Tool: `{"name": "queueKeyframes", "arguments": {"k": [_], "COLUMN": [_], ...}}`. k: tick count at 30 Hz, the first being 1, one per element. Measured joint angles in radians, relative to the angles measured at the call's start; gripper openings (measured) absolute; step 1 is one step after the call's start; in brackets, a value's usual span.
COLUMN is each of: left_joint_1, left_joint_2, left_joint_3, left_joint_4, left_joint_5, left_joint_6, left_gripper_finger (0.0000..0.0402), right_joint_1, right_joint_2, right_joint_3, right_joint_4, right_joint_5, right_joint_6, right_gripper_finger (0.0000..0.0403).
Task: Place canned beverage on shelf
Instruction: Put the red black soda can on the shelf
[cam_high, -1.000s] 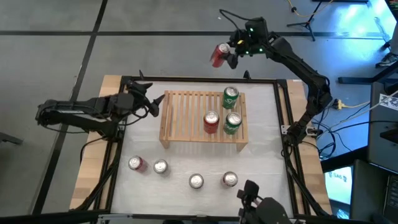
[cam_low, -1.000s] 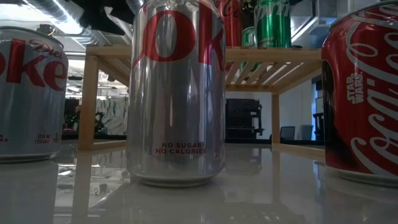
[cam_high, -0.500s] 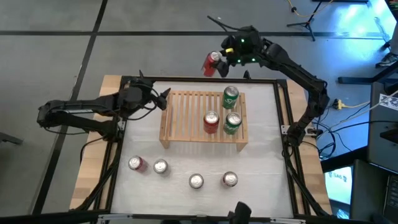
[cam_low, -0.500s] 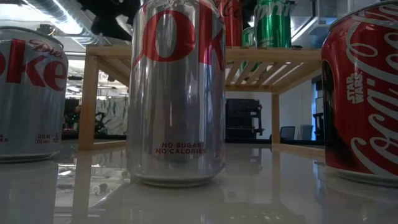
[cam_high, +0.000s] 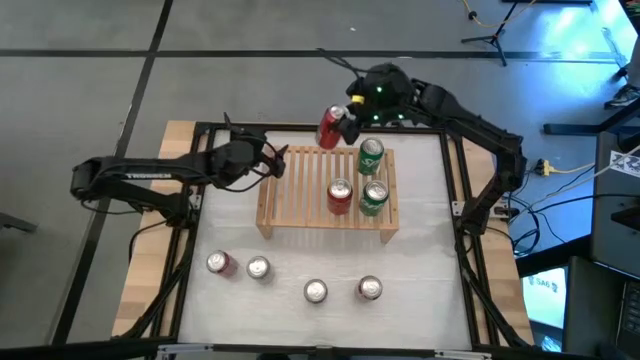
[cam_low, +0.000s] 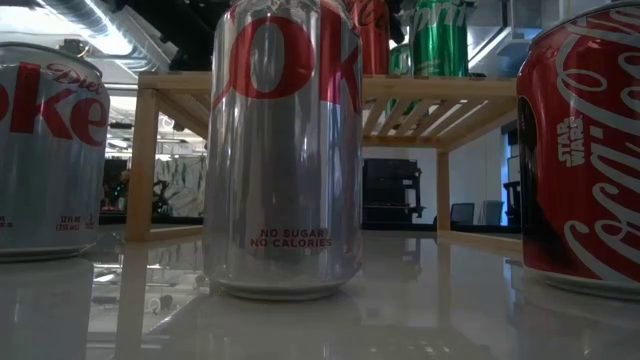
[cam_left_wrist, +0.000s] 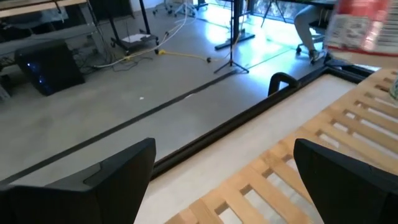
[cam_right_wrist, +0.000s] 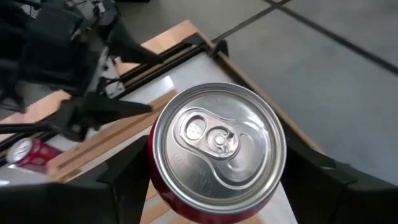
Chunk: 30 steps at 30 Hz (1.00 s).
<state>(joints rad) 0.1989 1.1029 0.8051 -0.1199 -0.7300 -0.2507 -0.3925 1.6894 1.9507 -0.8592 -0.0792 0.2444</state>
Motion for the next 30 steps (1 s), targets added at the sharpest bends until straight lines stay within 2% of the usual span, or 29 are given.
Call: {"name": "queueKeyframes", "arguments": {"k": [2,8,30], "left_joint_1": [0.0,0.0,0.0], "left_joint_2": [0.013,0.024,0.024], "left_joint_3": [0.0,0.0,0.0], "left_joint_4": [0.013,0.011,0.008], "left_joint_5": [0.0,0.017,0.018], "left_joint_6": [0.0,0.0,0.0], "left_gripper_finger": [0.0373,0.0373,0.0373], "right_joint_1": [0.017,0.07,0.22], "right_joint_2": [0.0,0.0,0.0], "right_joint_3": [0.0,0.0,0.0], "right_joint_4": [-0.02,-0.071,-0.152], "right_joint_5": [0.011,0.144,0.39], "right_joint_6": [0.035,0.101,0.355], "right_gripper_finger": [0.0289,0.0289,0.0289]}}
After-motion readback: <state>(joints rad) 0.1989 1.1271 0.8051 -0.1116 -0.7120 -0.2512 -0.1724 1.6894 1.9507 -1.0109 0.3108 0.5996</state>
